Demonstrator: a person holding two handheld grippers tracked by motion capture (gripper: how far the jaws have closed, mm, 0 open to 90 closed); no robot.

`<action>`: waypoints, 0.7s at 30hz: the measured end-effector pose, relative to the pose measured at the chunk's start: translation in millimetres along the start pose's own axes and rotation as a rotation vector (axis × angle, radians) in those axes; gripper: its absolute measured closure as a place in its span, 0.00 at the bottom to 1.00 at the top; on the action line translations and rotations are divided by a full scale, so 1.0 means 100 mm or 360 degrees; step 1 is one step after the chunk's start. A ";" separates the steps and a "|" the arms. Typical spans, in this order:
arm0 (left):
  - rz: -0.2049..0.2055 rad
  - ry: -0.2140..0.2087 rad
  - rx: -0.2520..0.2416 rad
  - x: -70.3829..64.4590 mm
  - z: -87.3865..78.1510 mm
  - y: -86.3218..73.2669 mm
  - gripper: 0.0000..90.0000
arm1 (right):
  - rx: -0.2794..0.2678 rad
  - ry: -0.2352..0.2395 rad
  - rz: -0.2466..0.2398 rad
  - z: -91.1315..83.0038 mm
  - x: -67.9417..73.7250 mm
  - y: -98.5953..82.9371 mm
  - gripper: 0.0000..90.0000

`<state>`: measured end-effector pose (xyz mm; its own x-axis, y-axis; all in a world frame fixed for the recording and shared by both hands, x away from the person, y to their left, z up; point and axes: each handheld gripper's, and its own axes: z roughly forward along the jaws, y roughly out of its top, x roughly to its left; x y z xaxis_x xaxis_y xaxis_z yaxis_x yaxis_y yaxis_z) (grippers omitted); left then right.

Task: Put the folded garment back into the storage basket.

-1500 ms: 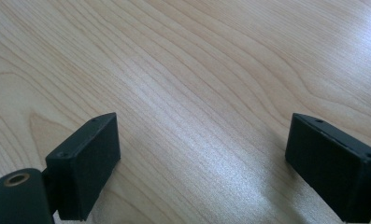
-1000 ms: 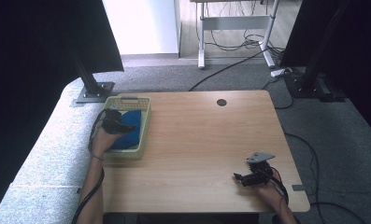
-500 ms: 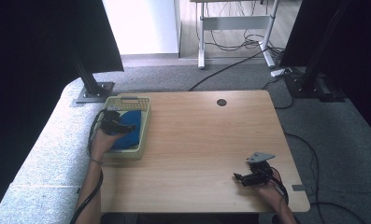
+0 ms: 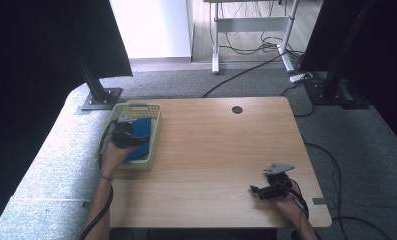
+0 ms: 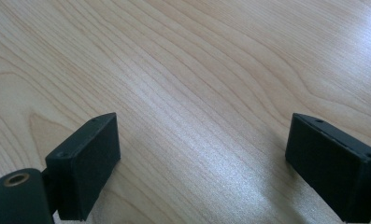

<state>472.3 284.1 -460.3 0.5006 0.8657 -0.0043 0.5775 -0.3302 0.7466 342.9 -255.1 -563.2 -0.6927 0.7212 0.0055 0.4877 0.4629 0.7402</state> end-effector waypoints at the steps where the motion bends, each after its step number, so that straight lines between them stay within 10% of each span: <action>1: 0.0001 -0.0002 -0.0002 -0.01 0.00 0.00 0.14 | 0.0000 0.0000 -0.0001 0.00 0.00 0.00 0.11; 21: 0.0037 -0.0065 -0.0080 -0.31 -0.08 -0.01 0.14 | 0.0001 0.0005 -0.0006 0.00 0.00 0.00 0.11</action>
<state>450.9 261.1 -455.8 0.5399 0.8417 -0.0132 0.5331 -0.3297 0.7791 342.6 -255.0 -563.2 -0.6962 0.7178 0.0048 0.4855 0.4660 0.7397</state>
